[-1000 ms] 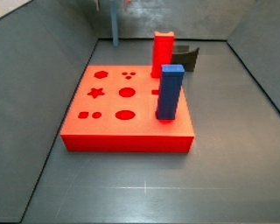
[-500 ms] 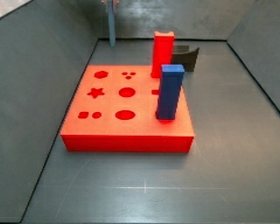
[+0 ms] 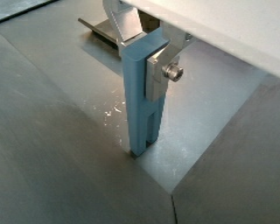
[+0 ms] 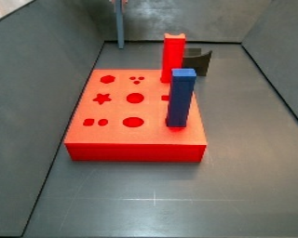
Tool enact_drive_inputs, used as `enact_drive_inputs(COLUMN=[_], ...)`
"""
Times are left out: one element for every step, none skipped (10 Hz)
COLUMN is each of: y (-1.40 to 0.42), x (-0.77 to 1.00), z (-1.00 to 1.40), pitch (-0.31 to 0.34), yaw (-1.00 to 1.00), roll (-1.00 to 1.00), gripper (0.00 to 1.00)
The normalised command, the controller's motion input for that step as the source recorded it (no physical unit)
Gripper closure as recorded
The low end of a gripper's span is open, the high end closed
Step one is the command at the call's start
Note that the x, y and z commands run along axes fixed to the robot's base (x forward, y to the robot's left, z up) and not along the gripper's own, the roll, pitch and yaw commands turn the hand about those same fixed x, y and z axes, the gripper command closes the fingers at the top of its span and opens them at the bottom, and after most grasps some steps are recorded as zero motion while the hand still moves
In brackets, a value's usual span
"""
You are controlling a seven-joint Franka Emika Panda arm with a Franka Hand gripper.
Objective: Pick up the double-square object. Move up. Move to above the board. Insert the double-square object.
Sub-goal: Pick up the double-square object, then move up, then move to above the board.
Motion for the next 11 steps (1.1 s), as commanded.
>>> enact_drive_inputs(y=[0.00,0.00,0.00,0.00,0.00,0.08,0.06,0.04,0.02,0.01,0.08], x=[0.00,0.00,0.00,0.00,0.00,0.00,-0.01,0.00,0.00,-0.01,0.23], z=[0.00,0.00,0.00,0.00,0.83,0.76,0.60,0.51,0.35,0.19,1.00], pitch=[0.000,0.000,0.000,0.000,0.000,0.040,0.099,0.114,0.130,0.120,0.254], yaw=[0.00,0.00,0.00,0.00,0.00,0.03,0.02,0.02,0.02,0.03,0.03], roll=[0.00,0.00,0.00,0.00,0.00,0.02,0.04,0.05,0.07,0.08,-0.14], gripper=[1.00,1.00,1.00,1.00,1.00,1.00,1.00,1.00,1.00,1.00,1.00])
